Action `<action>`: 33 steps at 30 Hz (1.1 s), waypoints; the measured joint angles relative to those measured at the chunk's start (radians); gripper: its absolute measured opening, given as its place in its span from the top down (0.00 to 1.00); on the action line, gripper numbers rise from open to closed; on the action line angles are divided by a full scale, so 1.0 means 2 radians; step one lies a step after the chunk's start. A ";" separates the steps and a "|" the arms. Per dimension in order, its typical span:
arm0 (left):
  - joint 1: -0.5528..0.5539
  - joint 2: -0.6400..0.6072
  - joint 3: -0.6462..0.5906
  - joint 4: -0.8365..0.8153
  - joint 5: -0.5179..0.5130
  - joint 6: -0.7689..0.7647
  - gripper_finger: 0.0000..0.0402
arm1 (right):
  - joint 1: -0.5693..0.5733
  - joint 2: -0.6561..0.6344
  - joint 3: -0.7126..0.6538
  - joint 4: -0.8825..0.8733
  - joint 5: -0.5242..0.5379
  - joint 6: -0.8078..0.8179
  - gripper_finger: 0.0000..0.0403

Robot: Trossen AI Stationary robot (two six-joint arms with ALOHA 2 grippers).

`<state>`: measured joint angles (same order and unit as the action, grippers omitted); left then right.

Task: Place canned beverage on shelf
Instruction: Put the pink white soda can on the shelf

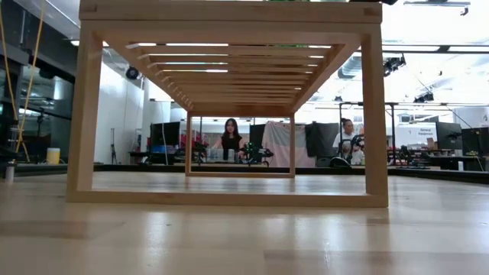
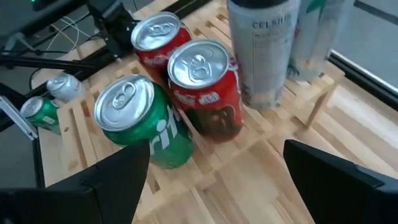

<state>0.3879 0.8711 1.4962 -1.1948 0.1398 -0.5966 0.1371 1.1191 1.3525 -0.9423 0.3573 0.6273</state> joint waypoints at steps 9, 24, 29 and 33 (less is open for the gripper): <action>-0.217 0.149 0.067 0.014 -0.080 0.039 0.32 | 0.000 0.000 0.000 -0.002 0.006 -0.004 0.12; -0.348 0.375 0.237 -0.003 -0.189 0.118 0.32 | 0.000 -0.045 0.000 -0.085 0.044 -0.009 0.12; -0.349 0.434 0.296 -0.017 -0.178 0.120 0.32 | 0.000 -0.059 0.000 -0.112 0.045 -0.009 0.12; -0.348 0.473 0.327 -0.019 -0.178 0.121 0.32 | 0.000 -0.062 0.000 -0.133 0.048 -0.009 0.12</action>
<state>-0.3082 1.8178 2.1509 -1.2327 -0.2171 -0.3550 0.1371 0.9947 1.3525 -1.2081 0.4525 0.6094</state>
